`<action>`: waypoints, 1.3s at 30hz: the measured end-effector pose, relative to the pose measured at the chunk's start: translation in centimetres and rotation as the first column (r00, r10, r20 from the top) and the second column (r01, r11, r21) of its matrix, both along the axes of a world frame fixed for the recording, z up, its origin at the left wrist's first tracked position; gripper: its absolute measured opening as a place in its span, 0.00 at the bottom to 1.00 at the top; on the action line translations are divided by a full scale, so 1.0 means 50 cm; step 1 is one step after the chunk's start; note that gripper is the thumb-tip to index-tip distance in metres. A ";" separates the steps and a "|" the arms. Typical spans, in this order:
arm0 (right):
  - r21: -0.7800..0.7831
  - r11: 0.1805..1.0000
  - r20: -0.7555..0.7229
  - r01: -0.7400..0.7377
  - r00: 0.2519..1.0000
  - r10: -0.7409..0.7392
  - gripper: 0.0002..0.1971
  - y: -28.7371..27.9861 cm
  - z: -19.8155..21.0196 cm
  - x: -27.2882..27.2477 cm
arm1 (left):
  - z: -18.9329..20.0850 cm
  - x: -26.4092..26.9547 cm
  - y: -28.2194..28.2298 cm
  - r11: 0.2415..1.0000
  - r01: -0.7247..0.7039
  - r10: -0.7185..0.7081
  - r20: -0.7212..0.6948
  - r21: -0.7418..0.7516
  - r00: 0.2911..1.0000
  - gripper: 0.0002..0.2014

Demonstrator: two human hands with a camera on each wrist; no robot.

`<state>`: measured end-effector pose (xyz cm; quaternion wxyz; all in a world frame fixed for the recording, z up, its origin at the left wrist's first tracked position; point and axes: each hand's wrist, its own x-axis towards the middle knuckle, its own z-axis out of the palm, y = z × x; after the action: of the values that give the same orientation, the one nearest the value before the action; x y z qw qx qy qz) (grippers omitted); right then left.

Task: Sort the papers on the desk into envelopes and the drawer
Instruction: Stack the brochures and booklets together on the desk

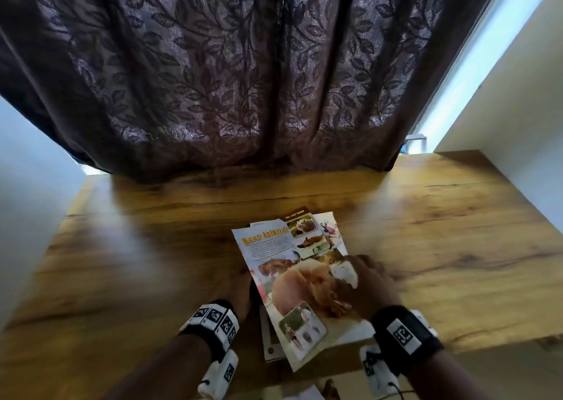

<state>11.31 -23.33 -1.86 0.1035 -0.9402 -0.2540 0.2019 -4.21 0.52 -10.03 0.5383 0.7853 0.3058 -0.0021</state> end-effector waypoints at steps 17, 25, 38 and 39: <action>0.087 0.986 -0.239 0.143 0.964 -0.119 0.28 -0.102 -0.046 0.025 | -0.002 -0.017 0.021 0.946 0.199 -0.170 -0.131 0.255 0.977 0.26; 0.140 0.979 -0.145 0.148 0.981 -0.128 0.17 -0.081 -0.017 0.020 | 0.013 -0.025 0.025 0.944 0.200 -0.168 -0.139 0.263 0.976 0.49; 0.001 0.817 -0.116 -0.576 0.812 0.572 0.51 0.192 -0.080 -0.005 | 0.024 -0.009 0.013 0.957 0.254 -0.231 -0.167 0.137 0.959 0.57; -0.035 0.830 -0.106 -0.557 0.828 0.551 0.54 0.180 -0.091 0.013 | 0.022 -0.008 0.012 0.959 0.252 -0.229 -0.166 0.131 0.959 0.58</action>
<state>11.98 -14.35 -6.39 0.0216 -0.8187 -0.5041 0.2741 -4.59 1.13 -8.92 0.4488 0.8527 0.2465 -0.1033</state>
